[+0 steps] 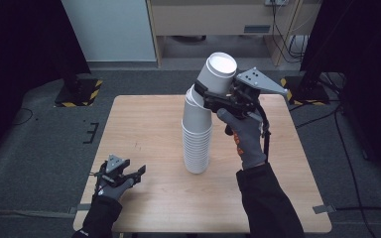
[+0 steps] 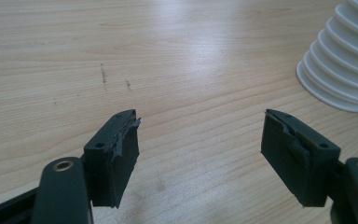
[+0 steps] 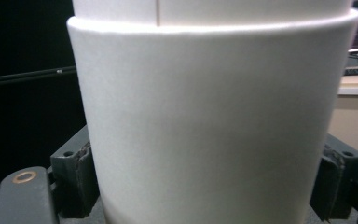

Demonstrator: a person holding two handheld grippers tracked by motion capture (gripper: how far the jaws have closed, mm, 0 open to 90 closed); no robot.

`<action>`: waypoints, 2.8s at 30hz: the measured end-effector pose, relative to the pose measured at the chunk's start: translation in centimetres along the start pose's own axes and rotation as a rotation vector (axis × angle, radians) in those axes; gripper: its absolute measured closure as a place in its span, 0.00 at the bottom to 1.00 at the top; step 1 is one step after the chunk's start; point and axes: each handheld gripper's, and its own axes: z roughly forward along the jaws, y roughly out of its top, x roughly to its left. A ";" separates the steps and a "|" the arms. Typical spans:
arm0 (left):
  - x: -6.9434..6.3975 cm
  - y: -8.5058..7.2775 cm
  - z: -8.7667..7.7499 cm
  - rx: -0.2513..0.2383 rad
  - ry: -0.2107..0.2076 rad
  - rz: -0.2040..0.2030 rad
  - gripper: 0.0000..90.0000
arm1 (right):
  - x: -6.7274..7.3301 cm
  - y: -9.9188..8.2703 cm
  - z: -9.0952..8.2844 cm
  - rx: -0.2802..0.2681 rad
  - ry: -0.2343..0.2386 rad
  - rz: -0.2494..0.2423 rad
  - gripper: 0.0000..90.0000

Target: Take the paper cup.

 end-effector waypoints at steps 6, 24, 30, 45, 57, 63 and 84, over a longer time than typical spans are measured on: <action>0.0 0.0 0.0 0.000 0.000 0.001 0.29 | -0.6 0.2 -1.2 -0.004 -0.021 -0.006 0.17; -0.4 0.2 0.0 -0.010 -0.001 0.023 0.28 | -3.0 -0.3 -5.3 0.004 -0.094 0.009 0.17; -0.6 0.3 0.0 -0.009 0.003 0.029 0.28 | -3.5 -0.9 -6.5 0.017 -0.108 0.012 0.17; -1.5 0.7 0.0 -0.027 -0.016 0.060 0.29 | -4.9 -4.3 -9.7 0.056 -0.120 0.061 0.17; -2.0 0.8 0.0 -0.054 -0.051 0.064 0.31 | -6.5 -7.8 -11.7 0.085 -0.130 0.132 0.17; -2.5 0.9 0.1 -0.063 -0.062 0.076 0.30 | -7.1 -10.0 -12.4 0.100 -0.126 0.177 0.17; -4.2 1.2 -0.1 -0.107 -0.117 0.114 0.29 | -8.4 -14.2 -13.9 0.128 -0.133 0.286 0.17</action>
